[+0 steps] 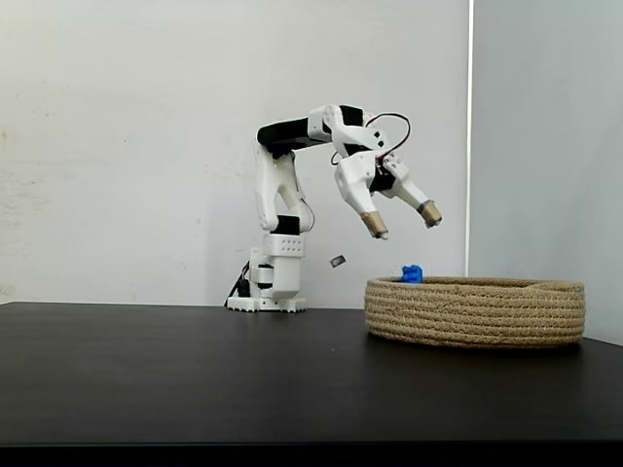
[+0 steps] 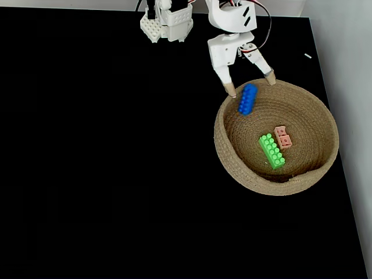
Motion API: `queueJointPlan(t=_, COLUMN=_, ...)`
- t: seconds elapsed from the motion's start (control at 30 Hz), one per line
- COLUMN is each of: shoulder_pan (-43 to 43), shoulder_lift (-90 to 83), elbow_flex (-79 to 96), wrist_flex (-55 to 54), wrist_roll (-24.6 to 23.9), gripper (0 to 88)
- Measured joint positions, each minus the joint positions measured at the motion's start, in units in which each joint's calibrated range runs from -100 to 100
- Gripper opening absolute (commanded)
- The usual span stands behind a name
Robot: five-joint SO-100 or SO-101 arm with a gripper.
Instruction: Place the lego blocks in the tray
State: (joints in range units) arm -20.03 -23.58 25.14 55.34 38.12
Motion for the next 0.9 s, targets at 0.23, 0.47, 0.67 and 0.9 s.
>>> queueJointPlan(t=0.23, shoulder_pan=9.20, shoulder_lift=-6.62, elbow_flex=5.04, wrist_flex=-0.81, wrist_roll=1.56, gripper=29.0)
queueJointPlan(t=0.47, shoulder_pan=23.29, shoulder_lift=-22.31, elbow_flex=24.22, wrist_flex=-10.64, wrist_roll=8.06, gripper=0.2)
queueJointPlan(t=0.67, shoulder_pan=29.15, shoulder_lift=-35.20, elbow_flex=43.57, wrist_flex=-15.83, wrist_roll=12.41, gripper=0.0)
queueJointPlan(t=0.9, shoulder_pan=28.66, shoulder_lift=-49.87, elbow_flex=63.28, wrist_flex=-16.08, wrist_roll=14.65, gripper=0.0)
